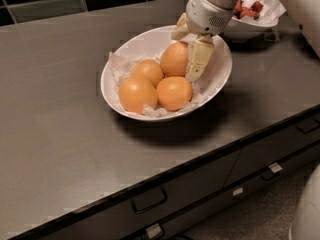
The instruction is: Pick orange from white bowl
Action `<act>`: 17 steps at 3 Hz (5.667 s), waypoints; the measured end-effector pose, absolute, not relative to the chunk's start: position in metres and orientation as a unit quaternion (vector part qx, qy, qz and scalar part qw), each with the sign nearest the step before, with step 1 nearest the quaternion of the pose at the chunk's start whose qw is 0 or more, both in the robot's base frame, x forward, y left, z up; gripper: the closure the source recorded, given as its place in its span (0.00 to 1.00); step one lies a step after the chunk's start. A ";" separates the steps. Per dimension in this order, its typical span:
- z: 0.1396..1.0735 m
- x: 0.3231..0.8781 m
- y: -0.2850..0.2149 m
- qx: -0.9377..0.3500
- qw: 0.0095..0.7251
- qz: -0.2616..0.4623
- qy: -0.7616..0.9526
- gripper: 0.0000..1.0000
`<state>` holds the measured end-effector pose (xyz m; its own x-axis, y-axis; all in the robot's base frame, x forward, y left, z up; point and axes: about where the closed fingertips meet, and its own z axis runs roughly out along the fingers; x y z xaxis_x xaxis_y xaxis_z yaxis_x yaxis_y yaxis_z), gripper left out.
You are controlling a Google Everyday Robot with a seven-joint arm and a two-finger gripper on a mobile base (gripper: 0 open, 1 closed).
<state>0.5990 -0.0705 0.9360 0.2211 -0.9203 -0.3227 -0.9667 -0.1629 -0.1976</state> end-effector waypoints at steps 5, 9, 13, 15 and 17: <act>0.928 0.601 -0.069 -0.787 0.175 0.033 0.591 0.26; 0.920 0.598 -0.073 -0.799 0.183 0.014 0.573 0.39; 0.911 0.597 -0.067 -0.799 0.199 -0.008 0.567 0.37; 0.901 0.584 -0.065 -0.796 0.202 -0.006 0.570 0.46; 0.902 0.584 -0.065 -0.796 0.202 -0.007 0.570 0.70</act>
Offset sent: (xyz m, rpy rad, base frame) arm 0.0002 -0.0020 -0.0022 -0.0601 -0.0134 0.0458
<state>0.5843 -0.0647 0.9025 0.3491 -0.9107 -0.2206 -0.9055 -0.2673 -0.3297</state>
